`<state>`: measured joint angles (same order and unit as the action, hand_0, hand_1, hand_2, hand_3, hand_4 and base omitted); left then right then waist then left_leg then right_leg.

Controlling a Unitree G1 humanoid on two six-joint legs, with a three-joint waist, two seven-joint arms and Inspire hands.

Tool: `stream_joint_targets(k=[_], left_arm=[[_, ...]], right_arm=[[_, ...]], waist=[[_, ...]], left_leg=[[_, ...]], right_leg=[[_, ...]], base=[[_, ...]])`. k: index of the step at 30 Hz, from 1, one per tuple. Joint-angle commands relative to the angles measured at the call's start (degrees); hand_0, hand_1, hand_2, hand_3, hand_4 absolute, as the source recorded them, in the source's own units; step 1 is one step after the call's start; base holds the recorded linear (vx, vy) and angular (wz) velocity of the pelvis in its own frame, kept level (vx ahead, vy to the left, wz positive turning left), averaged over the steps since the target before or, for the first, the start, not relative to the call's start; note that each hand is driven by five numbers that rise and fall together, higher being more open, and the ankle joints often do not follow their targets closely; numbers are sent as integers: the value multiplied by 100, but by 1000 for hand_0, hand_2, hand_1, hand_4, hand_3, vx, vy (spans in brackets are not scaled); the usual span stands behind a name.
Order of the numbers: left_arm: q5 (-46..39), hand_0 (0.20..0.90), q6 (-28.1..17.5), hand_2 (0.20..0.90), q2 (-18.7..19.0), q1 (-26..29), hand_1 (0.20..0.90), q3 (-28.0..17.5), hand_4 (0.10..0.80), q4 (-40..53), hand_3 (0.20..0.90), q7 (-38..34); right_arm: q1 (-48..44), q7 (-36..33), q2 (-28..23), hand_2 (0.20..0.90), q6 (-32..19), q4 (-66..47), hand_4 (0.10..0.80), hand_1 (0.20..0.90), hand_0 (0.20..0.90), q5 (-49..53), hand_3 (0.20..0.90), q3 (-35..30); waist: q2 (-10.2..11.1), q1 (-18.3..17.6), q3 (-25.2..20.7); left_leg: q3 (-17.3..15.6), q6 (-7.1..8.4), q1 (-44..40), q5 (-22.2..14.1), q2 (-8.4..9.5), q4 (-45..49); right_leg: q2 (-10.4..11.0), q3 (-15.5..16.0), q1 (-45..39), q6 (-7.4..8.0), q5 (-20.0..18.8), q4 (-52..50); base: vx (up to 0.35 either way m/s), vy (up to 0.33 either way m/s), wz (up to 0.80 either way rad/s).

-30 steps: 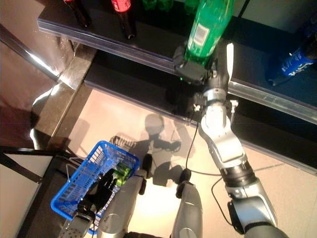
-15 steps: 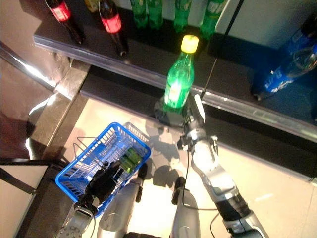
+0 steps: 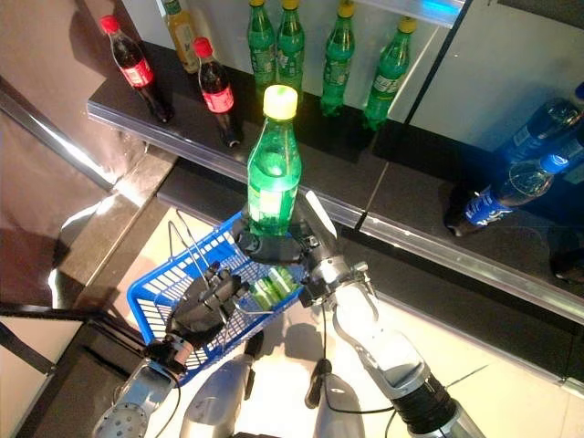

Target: Pick up the drink and place into the basket.

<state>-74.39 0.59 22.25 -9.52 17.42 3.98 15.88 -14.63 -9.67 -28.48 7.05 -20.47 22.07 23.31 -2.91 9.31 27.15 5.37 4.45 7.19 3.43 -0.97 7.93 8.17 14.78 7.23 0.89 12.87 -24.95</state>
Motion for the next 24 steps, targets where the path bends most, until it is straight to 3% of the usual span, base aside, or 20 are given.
stream_joint_targets(k=[1, 10, 24], left_arm=[[154, 300, -292, 300, 67, 115, 300, -107, 100, 1488, 200, 1378], [135, 300, -126, 300, 529, 599, 300, 24, 100, 2277, 200, 2164], [64, 300, 242, 300, 495, 845, 300, 89, 100, 2685, 200, 2820]], right_arm=[[-555, -304, 296, 300, -874, -596, 100, 300, 300, 199, 200, -169], [-215, -446, 257, 300, -631, -305, 100, 300, 300, 52, 200, -37], [99, -509, 462, 300, -314, 388, 100, 300, 300, -220, 200, 363]], waist=[[156, 73, -1074], [160, 50, -1210], [149, 88, -1231]], left_leg=[[94, -385, 86, -238, 343, 601], [160, -374, -27, -225, 357, 516], [258, -357, -14, -214, 429, 509]], right_leg=[[-197, 106, -604, -184, -770, 985], [-175, 141, -682, -137, -780, 1035], [-104, 196, -695, -133, -760, 1033]], base=[[65, 3, 6], [27, 8, 2], [13, 13, 6]])
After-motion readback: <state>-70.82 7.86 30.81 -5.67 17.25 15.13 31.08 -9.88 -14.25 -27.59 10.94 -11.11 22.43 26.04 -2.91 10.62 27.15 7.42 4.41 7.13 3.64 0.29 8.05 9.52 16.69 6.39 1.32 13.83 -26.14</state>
